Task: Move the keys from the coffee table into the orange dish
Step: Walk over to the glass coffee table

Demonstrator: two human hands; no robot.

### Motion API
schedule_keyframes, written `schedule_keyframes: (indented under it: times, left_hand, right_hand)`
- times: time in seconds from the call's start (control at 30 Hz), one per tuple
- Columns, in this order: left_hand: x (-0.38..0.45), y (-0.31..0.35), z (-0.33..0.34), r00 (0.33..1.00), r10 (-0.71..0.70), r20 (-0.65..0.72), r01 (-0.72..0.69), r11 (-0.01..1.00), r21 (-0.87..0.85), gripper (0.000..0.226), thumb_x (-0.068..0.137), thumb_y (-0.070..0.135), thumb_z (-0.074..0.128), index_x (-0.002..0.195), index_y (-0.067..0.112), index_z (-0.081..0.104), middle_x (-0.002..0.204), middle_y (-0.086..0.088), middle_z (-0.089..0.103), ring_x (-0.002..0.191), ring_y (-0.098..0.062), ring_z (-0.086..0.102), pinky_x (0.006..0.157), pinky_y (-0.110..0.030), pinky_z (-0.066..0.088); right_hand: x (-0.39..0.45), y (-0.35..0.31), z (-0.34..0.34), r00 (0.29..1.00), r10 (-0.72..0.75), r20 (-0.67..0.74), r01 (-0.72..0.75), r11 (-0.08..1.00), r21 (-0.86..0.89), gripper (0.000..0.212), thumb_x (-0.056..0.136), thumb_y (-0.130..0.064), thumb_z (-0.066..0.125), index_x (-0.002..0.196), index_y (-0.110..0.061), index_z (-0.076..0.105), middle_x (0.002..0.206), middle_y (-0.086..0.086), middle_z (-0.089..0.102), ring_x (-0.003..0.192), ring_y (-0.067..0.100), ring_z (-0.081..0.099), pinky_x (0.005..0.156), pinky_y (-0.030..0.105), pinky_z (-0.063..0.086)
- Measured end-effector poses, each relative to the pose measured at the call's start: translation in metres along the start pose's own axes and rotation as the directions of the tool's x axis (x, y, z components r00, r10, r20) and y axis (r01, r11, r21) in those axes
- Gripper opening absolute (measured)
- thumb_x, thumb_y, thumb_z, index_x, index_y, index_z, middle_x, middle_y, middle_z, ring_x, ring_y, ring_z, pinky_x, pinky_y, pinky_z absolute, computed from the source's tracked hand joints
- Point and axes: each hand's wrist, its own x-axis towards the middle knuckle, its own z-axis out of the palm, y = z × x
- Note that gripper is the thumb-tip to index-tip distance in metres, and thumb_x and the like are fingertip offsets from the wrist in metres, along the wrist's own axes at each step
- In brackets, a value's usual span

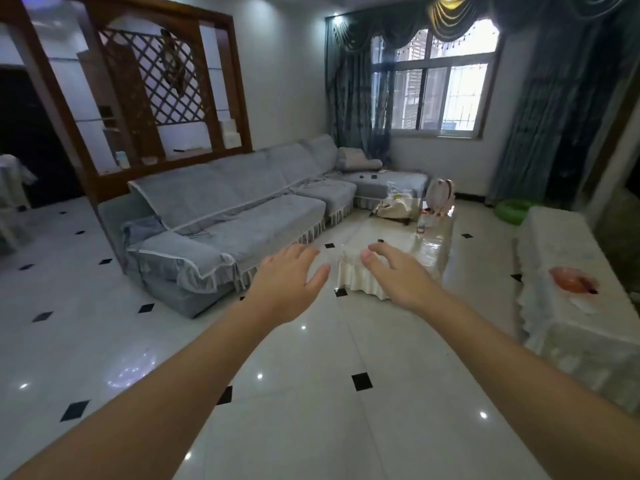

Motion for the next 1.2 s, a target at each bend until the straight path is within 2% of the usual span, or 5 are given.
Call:
schedule_keyframes:
  times: [0.37, 0.5, 0.83, 0.97, 1.2]
  left_hand:
    - [0.126, -0.124, 0.067, 0.998, -0.036, 0.045, 0.037, 0.999, -0.026, 0.060, 0.094, 0.057, 0.023, 0.140, 0.022, 0.040, 0.143, -0.002, 0.044, 0.128, -0.020, 0.041, 0.105, -0.044, 0.033]
    - [0.187, -0.170, 0.075, 0.998, -0.035, 0.043, 0.036, 0.999, -0.029, 0.055, 0.095, 0.055, 0.027, 0.135, 0.021, 0.044, 0.137, -0.002, 0.048, 0.122, -0.021, 0.045, 0.100, -0.045, 0.038]
    - [0.308, -0.220, 0.119, 0.998, 0.039, 0.054, -0.036, 0.998, -0.051, 0.059, 0.093, 0.057, 0.024, 0.137, 0.024, 0.043, 0.141, 0.000, 0.047, 0.124, -0.020, 0.044, 0.101, -0.042, 0.035]
    - [0.358, -0.239, 0.151, 0.997, 0.028, 0.072, -0.027, 1.000, -0.016, 0.056, 0.095, 0.055, 0.027, 0.138, 0.023, 0.042, 0.142, -0.002, 0.046, 0.127, -0.022, 0.042, 0.104, -0.044, 0.035]
    - [0.466, -0.272, 0.192, 0.997, -0.014, 0.077, 0.007, 0.996, 0.090, 0.065, 0.089, 0.062, 0.018, 0.135, 0.023, 0.044, 0.139, -0.002, 0.049, 0.124, -0.024, 0.044, 0.102, -0.043, 0.034]
  right_hand:
    - [0.163, 0.020, 0.075, 0.997, 0.062, 0.046, -0.058, 0.994, -0.087, 0.063, 0.092, -0.064, 0.033, 0.140, -0.025, 0.044, 0.144, 0.002, 0.048, 0.129, 0.022, 0.044, 0.102, 0.039, 0.034]
    - [0.229, 0.016, 0.090, 0.997, 0.070, 0.017, -0.068, 0.995, -0.077, 0.063, 0.092, -0.064, 0.033, 0.140, -0.025, 0.044, 0.144, 0.001, 0.047, 0.129, 0.020, 0.043, 0.098, 0.033, 0.031]
    - [0.359, 0.054, 0.112, 0.993, 0.104, -0.050, -0.107, 0.991, -0.077, 0.062, 0.091, -0.063, 0.035, 0.140, -0.027, 0.043, 0.143, 0.001, 0.048, 0.126, 0.019, 0.045, 0.096, 0.034, 0.034]
    - [0.411, 0.086, 0.127, 0.993, 0.115, -0.037, -0.117, 0.992, -0.040, 0.063, 0.090, -0.065, 0.035, 0.140, -0.028, 0.042, 0.145, 0.000, 0.046, 0.128, 0.018, 0.043, 0.093, 0.030, 0.030]
    - [0.531, 0.136, 0.142, 0.997, 0.074, -0.026, -0.076, 0.992, -0.103, 0.064, 0.090, -0.066, 0.032, 0.141, -0.029, 0.040, 0.147, -0.001, 0.044, 0.135, 0.019, 0.032, 0.100, 0.038, 0.029]
